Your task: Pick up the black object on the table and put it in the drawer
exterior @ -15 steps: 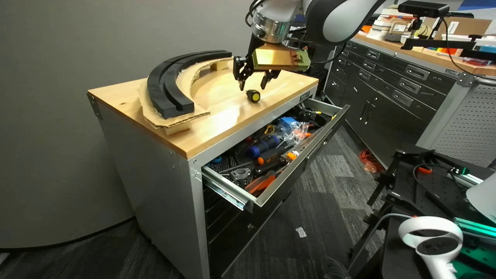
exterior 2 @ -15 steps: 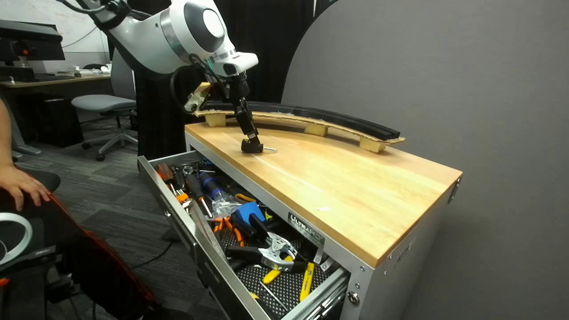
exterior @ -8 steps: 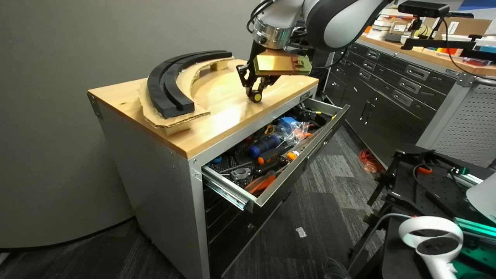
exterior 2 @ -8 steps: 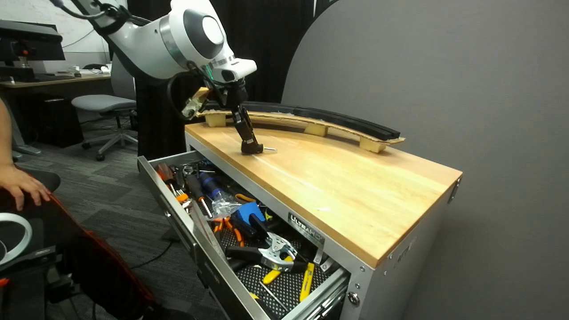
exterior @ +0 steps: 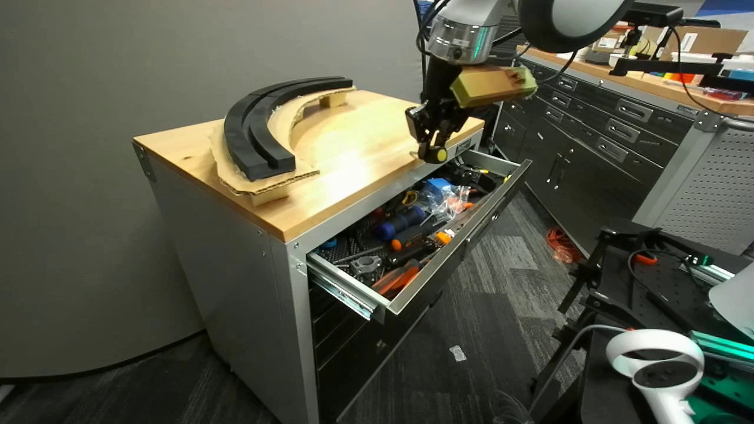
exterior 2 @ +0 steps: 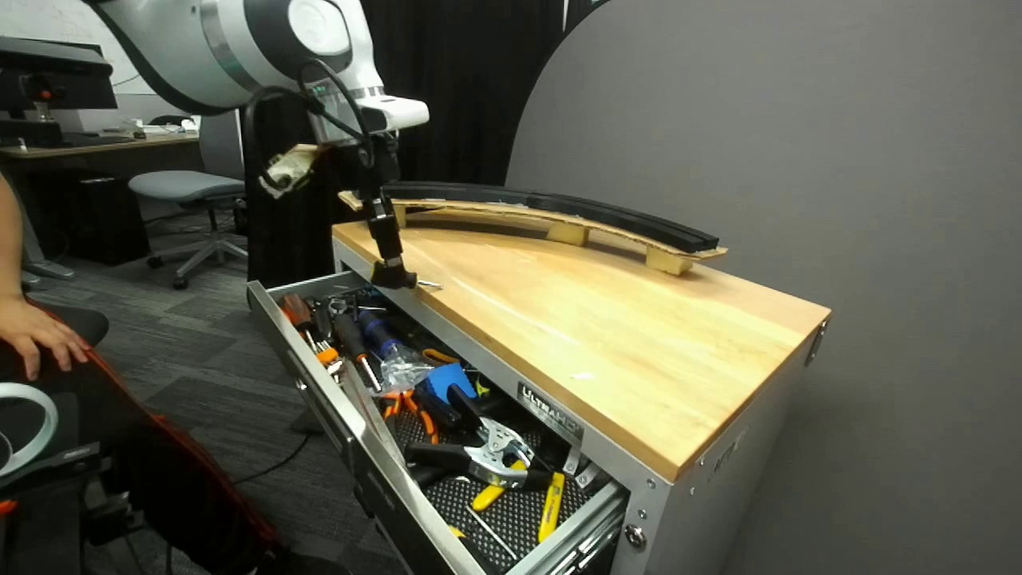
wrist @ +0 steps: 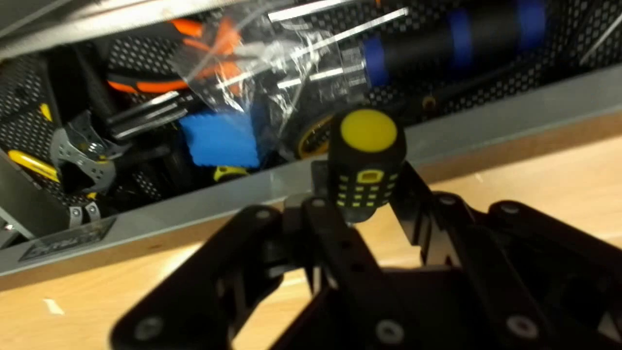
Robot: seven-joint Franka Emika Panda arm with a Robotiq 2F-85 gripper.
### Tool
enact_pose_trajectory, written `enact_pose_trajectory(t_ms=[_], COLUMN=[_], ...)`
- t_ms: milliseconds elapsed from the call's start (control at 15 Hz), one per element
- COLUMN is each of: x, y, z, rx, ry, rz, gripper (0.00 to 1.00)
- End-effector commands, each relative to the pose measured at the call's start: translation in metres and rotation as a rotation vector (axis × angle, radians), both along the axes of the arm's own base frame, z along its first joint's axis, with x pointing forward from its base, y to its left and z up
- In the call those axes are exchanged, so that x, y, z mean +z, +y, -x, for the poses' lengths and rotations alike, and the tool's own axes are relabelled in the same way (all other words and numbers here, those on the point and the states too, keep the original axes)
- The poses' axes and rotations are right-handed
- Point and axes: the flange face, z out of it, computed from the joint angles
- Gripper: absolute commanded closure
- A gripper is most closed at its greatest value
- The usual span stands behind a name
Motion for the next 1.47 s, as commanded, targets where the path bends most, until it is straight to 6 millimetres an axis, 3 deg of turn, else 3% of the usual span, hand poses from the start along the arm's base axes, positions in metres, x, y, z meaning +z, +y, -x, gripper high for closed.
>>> enact_pose_trajectory(t_ms=[0,67,133,200,533,600,667,800,1000,1067,1200,1400], x=[0.016,0.013,0.011,0.009,0.004,-0.002,-0.011,-0.021,-0.052,-0.064,-0.078,-0.092], y=[-0.011,-0.009,-0.010,-0.009,-0.016,-0.024,-0.020,-0.040,-0.048,-0.047,-0.041,-0.031], z=[0.043,0.048,0.051,0.053,0.063,0.069,0.078,0.092,0.110,0.114,0.120,0.121], rx=[0.064,0.064,0.053,0.040,0.065,0.073,0.097,0.125,0.154,0.147,0.141,0.103], ry=[0.023,0.008,0.003,-0.008,0.064,0.137,0.203,0.335,0.466,0.462,0.440,0.328], rz=[0.011,-0.016,-0.010,-0.010,-0.048,-0.067,-0.103,-0.136,-0.118,-0.079,-0.024,0.038], gripper=[0.86,0.87,0.53,0.39,0.02,0.00,0.00,0.00,0.00,0.25,0.34,0.58])
